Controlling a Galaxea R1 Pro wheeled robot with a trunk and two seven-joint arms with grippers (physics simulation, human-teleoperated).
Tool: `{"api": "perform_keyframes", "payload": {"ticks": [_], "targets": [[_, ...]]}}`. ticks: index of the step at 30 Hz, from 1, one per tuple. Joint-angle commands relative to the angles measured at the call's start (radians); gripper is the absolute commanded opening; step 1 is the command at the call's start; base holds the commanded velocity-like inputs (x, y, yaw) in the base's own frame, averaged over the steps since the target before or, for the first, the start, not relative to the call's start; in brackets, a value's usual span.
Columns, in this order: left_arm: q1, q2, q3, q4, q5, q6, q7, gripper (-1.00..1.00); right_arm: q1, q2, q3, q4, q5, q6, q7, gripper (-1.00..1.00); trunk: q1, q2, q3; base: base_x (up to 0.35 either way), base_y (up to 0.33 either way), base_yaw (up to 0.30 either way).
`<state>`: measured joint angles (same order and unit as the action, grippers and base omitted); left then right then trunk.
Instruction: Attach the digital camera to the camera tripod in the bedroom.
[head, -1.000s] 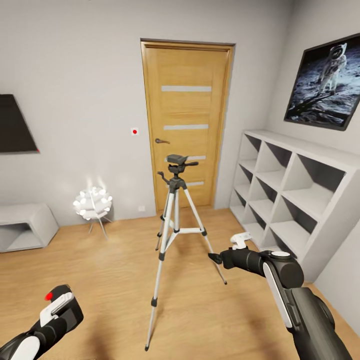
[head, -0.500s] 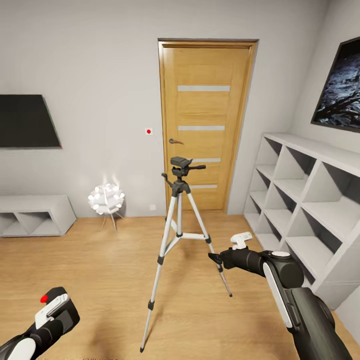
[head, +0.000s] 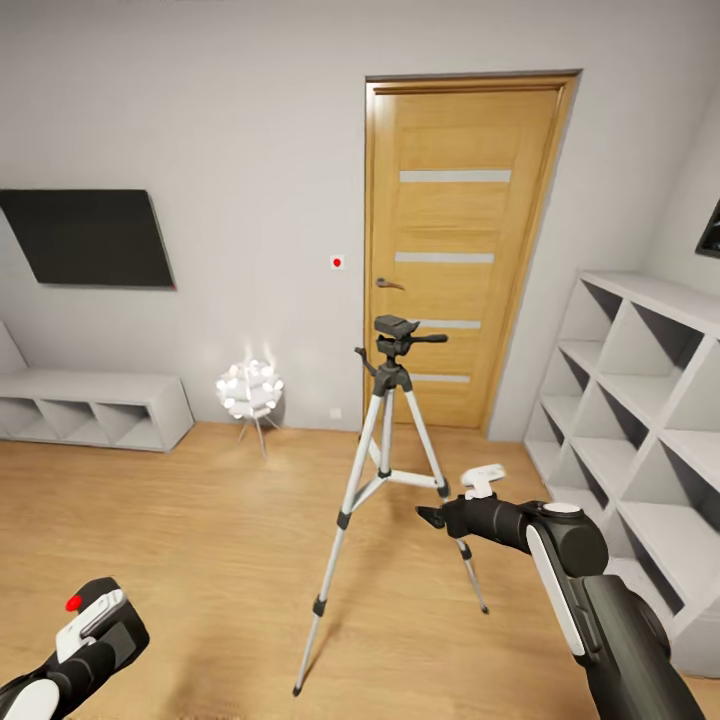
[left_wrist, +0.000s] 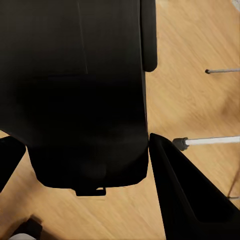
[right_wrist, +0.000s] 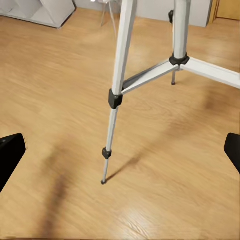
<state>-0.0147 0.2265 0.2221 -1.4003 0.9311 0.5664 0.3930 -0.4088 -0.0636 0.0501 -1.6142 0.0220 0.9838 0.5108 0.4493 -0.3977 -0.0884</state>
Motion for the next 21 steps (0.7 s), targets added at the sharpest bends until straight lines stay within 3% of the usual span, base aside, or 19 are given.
{"api": "perform_keyframes", "payload": {"ticks": [1,8,21], "targets": [[-0.001,0.000,0.000,-0.002,0.008,0.004,0.007,-1.00,-0.001,-0.001,0.001,-0.001,0.003,0.004,0.003,1.00,0.001,-0.002,-0.002,0.002,-0.177,0.254],[-0.001,-0.001,0.003,-0.002,0.007,0.005,0.008,-1.00,-0.001,-0.001,0.000,-0.001,0.003,0.003,0.003,1.00,0.001,-0.002,-0.002,0.001,-0.263,0.113],[-0.001,-0.002,0.003,-0.002,0.004,0.006,0.009,-1.00,-0.002,-0.001,-0.004,-0.001,0.004,0.003,0.003,1.00,0.001,-0.002,-0.002,0.003,-0.313,0.019]]}}
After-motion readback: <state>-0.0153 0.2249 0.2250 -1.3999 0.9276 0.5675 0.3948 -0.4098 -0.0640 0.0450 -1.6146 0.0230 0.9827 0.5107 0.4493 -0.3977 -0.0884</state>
